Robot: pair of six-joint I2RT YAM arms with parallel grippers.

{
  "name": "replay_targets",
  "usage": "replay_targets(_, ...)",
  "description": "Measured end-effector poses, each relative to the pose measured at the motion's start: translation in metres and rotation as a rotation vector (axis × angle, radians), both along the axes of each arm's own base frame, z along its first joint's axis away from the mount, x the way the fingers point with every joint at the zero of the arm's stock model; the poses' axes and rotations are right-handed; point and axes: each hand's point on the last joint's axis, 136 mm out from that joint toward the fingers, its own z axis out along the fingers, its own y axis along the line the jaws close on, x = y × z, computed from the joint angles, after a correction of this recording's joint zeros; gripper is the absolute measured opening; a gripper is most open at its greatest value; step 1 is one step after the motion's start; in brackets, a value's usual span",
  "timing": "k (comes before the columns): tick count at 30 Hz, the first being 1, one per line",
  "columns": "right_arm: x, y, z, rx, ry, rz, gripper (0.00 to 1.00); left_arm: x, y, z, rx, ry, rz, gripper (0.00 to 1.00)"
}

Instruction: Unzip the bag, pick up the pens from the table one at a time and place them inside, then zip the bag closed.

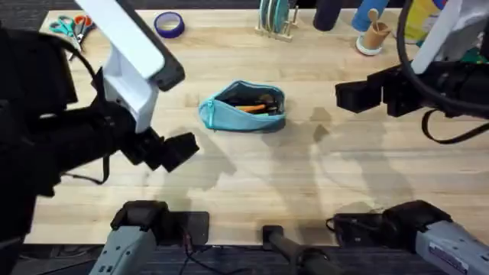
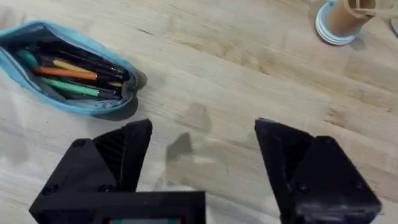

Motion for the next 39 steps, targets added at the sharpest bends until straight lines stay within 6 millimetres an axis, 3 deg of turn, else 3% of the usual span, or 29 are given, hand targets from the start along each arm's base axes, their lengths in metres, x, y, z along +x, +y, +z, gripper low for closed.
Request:
replay_targets(7, 0.001, 0.000, 0.000, 0.001, -0.003, 0.000, 0.996, 0.023, 0.001, 0.005, -0.001, -0.042, 0.007, 0.993)
replay_targets(15, 0.001, 0.000, 0.001, -0.001, -0.005, 0.002, 0.997, 0.023, 0.001, 0.002, -0.018, -0.020, 0.030, 0.992)
replay_targets(22, 0.009, 0.002, 0.010, 0.011, -0.053, 0.002, 0.997, 0.029, 0.014, -0.001, -0.071, -0.003, 0.059, 0.991)
replay_targets(32, 0.018, 0.005, 0.002, 0.006, -0.033, 0.002, 0.998, 0.011, 0.016, -0.018, -0.294, 0.081, -0.110, 0.992)
replay_targets(39, 0.021, 0.005, -0.002, 0.003, -0.020, 0.002, 0.998, 0.015, 0.005, -0.022, -0.422, 0.065, -0.270, 0.993)
